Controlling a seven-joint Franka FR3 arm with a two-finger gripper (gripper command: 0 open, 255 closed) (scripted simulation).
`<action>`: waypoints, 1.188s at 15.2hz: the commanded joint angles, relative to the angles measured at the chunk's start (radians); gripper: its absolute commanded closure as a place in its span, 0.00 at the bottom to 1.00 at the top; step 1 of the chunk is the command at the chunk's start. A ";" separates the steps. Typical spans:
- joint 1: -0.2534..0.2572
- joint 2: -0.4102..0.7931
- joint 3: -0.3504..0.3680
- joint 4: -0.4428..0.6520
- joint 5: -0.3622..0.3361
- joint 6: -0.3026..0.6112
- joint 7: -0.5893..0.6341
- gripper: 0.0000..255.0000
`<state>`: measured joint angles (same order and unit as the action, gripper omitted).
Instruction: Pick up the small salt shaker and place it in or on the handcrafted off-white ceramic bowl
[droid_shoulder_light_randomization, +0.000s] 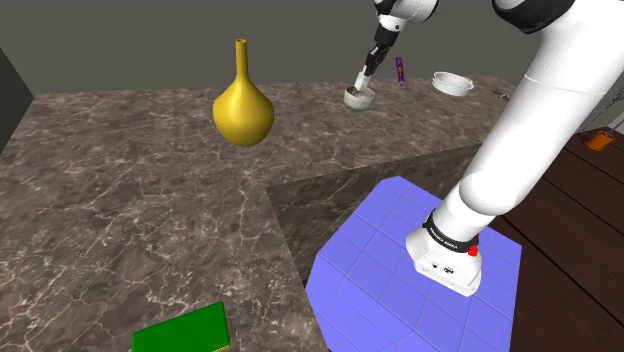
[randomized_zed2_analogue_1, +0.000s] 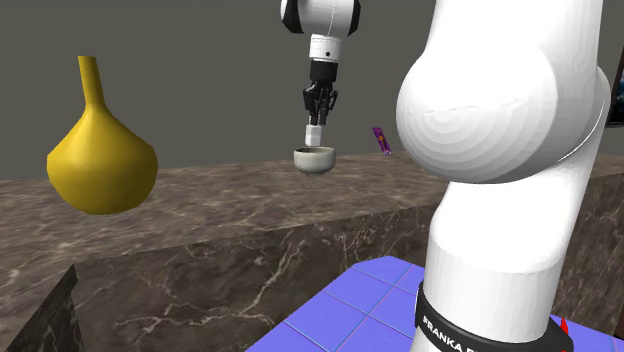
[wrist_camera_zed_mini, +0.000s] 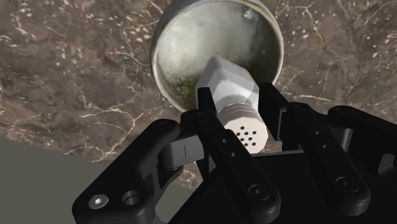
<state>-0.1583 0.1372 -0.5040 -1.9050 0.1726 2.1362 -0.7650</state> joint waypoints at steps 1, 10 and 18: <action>-0.002 0.006 0.000 -0.006 0.005 0.011 -0.006 1.00; -0.002 0.006 0.000 -0.006 0.005 0.011 -0.006 0.00; 0.002 -0.049 -0.007 0.059 -0.034 -0.100 0.020 0.00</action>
<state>-0.1569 0.1019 -0.5093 -1.8595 0.1479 2.0627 -0.7495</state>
